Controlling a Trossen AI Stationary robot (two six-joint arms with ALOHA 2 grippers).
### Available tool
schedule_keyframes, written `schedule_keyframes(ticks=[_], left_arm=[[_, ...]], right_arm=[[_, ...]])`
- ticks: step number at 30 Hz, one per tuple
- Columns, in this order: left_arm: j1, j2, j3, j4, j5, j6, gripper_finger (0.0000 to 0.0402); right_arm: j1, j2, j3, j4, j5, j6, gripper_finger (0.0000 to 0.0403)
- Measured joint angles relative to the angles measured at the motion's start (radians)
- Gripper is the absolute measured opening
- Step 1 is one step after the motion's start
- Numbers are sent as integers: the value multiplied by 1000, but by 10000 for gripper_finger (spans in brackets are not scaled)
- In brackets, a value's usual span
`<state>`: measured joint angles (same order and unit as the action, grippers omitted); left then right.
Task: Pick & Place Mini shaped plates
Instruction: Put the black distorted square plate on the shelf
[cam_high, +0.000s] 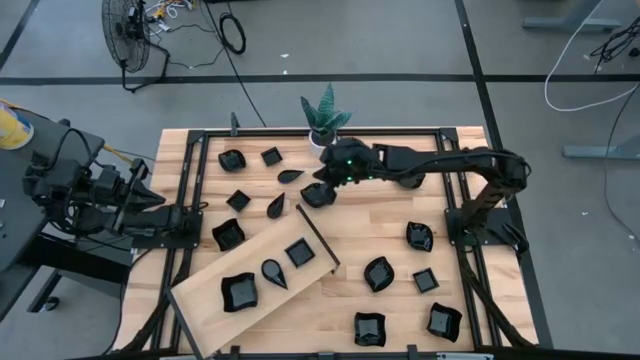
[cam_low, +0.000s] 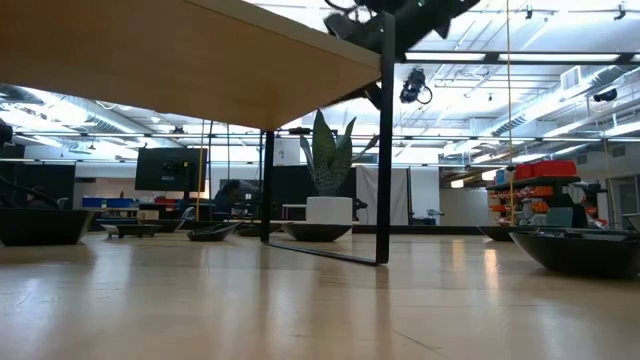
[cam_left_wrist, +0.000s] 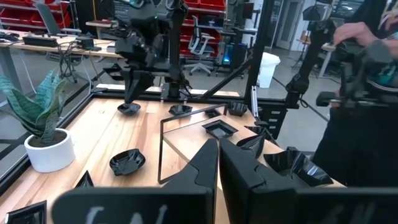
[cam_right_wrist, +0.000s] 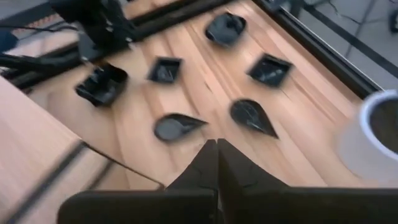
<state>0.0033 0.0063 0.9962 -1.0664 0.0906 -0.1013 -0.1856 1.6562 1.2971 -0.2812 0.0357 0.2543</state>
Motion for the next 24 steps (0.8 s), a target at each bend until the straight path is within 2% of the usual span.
schedule_keyframes(ticks=[11,18,24], left_arm=[[0,0,0,0,0,0,18],[0,0,0,0,0,0,18],[0,0,0,0,0,0,18]], right_arm=[[-48,-70,-142,5,1,58,0],[-50,-102,-181,-29,2,100,0],[-50,-105,-188,-75,2,65,0]])
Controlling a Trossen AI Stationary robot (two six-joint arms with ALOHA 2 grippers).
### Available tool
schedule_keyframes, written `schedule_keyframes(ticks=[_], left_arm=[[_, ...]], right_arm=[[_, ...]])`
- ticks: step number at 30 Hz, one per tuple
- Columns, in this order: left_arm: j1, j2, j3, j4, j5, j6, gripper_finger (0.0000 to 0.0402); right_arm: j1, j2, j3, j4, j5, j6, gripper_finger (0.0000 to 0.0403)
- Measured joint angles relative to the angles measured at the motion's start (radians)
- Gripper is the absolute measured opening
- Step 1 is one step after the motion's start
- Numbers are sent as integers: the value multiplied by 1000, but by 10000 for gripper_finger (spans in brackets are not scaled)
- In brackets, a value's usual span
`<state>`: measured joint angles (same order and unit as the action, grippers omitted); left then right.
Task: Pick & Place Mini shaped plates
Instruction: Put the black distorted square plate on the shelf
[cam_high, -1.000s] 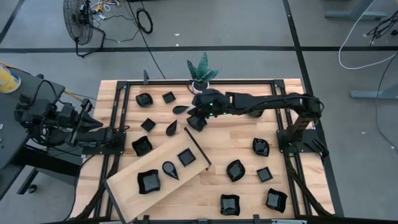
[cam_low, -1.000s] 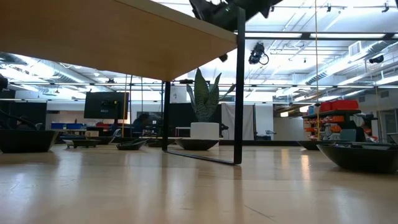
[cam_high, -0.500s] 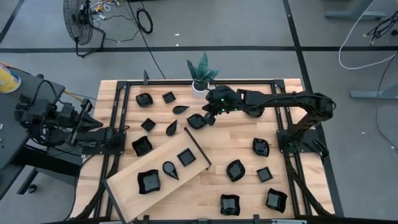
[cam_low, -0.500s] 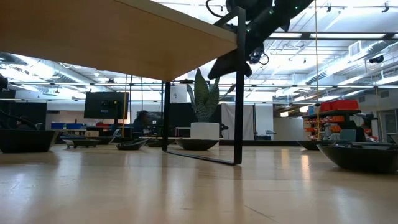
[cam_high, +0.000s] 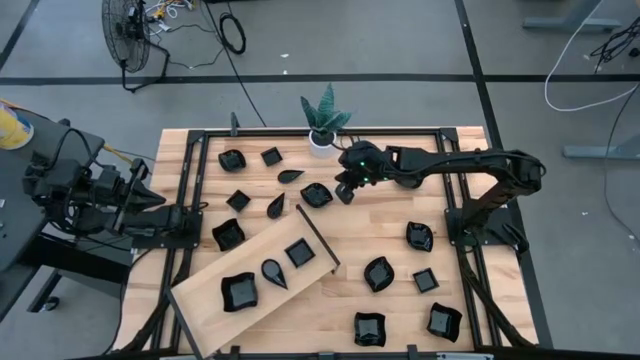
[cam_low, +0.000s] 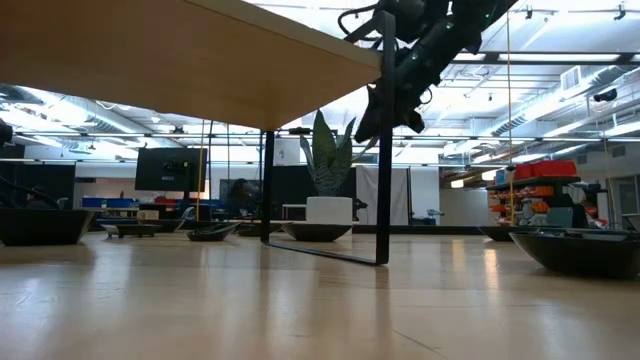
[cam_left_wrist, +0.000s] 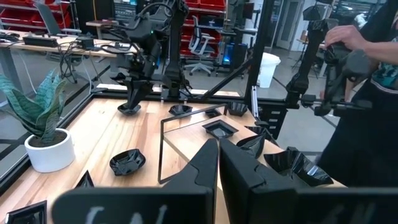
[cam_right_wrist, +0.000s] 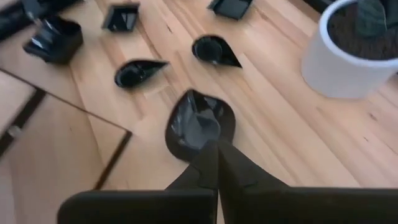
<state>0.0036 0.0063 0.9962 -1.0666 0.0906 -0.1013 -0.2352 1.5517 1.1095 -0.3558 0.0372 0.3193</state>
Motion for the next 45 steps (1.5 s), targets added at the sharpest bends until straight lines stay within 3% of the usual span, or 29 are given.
schedule_keyframes(ticks=[14,21,29,45], left_arm=[[0,0,0,0,0,0,18],[0,0,0,0,0,0,18],[0,0,0,0,0,0,18],[0,0,0,0,0,0,18]], right_arm=[[-20,-51,-169,-26,15,58,0],[-53,-88,-284,-68,121,369,0],[-102,-180,-328,-182,308,507,0],[-191,-220,-330,-417,364,511,0]])
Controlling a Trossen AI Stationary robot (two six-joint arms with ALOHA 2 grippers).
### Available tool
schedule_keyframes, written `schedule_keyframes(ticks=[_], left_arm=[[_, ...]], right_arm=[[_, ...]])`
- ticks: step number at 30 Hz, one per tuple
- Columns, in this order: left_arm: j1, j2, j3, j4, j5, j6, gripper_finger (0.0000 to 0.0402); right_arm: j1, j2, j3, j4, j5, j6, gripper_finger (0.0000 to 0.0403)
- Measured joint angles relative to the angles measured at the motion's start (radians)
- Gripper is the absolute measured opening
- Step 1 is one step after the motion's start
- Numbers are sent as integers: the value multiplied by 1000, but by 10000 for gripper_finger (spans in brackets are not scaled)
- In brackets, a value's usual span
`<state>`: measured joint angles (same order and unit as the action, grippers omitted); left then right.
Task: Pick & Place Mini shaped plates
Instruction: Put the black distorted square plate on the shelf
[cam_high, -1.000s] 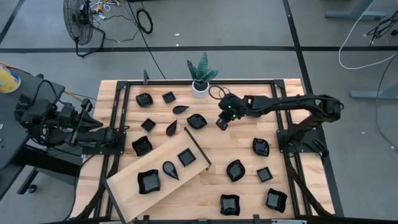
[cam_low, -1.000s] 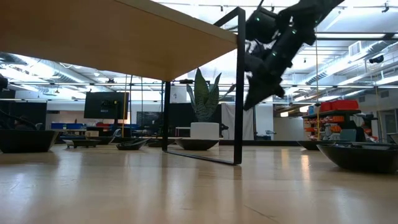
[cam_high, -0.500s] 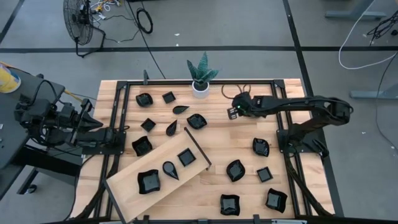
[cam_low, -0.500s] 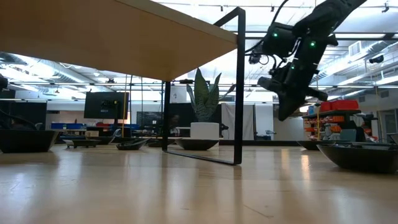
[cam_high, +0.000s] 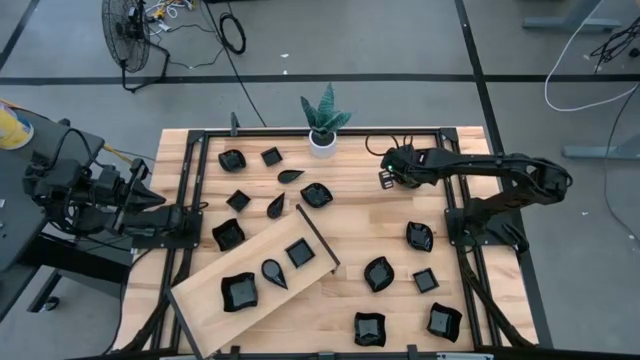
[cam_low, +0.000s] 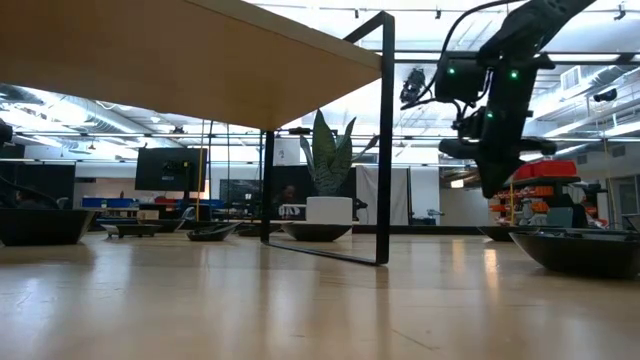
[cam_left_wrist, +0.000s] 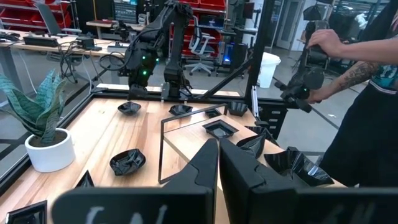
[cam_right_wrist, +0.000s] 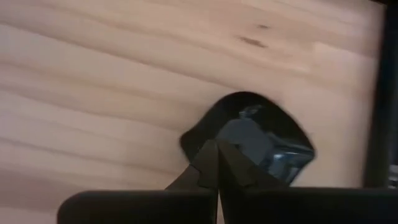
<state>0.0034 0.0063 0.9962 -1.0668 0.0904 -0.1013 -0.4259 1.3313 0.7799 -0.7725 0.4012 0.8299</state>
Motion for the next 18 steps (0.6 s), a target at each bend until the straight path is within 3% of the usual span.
schedule_keyframes(ticks=[18], left_arm=[[0,0,0,0,0,0,18]], right_arm=[[-50,-9,-61,-29,-8,-17,0]])
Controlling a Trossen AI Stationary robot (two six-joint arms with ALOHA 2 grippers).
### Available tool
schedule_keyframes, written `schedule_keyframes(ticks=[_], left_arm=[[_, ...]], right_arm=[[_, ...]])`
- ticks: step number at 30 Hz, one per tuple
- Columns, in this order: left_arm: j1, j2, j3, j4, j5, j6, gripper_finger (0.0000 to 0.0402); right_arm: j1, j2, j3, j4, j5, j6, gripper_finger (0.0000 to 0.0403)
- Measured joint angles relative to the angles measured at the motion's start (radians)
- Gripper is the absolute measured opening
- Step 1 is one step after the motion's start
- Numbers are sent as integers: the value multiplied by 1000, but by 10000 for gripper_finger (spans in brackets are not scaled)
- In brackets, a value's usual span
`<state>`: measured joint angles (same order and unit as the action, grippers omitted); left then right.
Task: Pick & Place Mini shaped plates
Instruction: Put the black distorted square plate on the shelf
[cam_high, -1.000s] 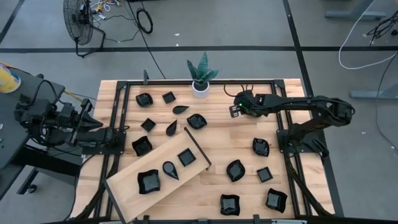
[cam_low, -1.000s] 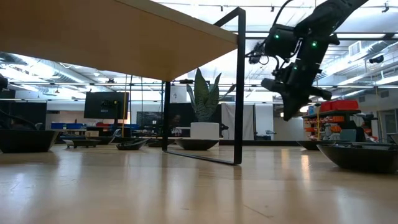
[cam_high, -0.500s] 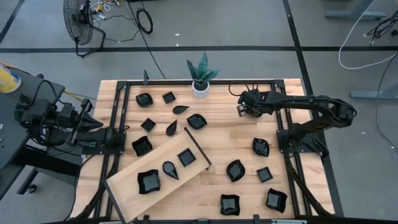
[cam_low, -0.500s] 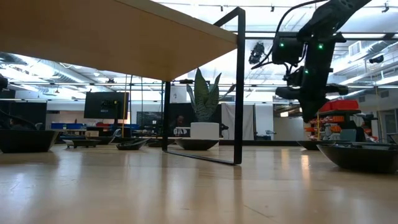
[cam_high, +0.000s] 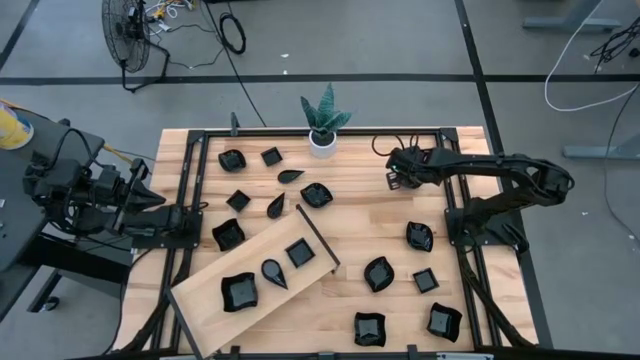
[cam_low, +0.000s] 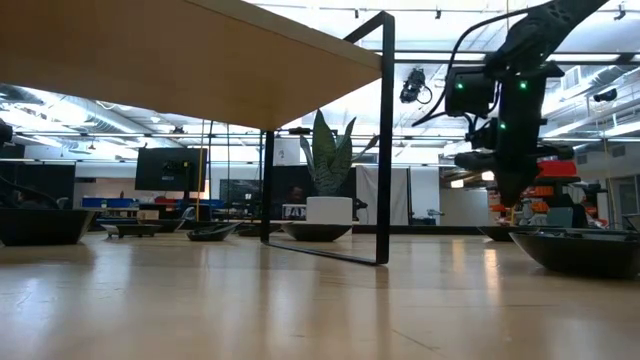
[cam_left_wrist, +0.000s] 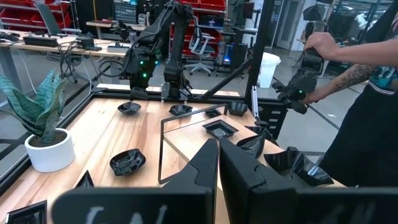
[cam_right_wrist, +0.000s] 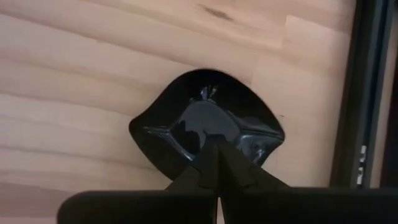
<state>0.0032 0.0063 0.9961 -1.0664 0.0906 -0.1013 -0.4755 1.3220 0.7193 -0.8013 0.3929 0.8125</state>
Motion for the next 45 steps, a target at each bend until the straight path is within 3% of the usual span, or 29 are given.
schedule_keyframes(ticks=[10,23,38,45], left_arm=[[0,0,0,0,0,0,18],[0,0,0,0,0,0,18],[0,0,0,0,0,0,18],[0,0,0,0,0,0,18]], right_arm=[[34,0,-18,31,-29,-17,0],[179,0,-18,69,-54,-192,0],[223,0,-18,94,-56,-199,6],[280,0,-17,208,-118,-199,2]])
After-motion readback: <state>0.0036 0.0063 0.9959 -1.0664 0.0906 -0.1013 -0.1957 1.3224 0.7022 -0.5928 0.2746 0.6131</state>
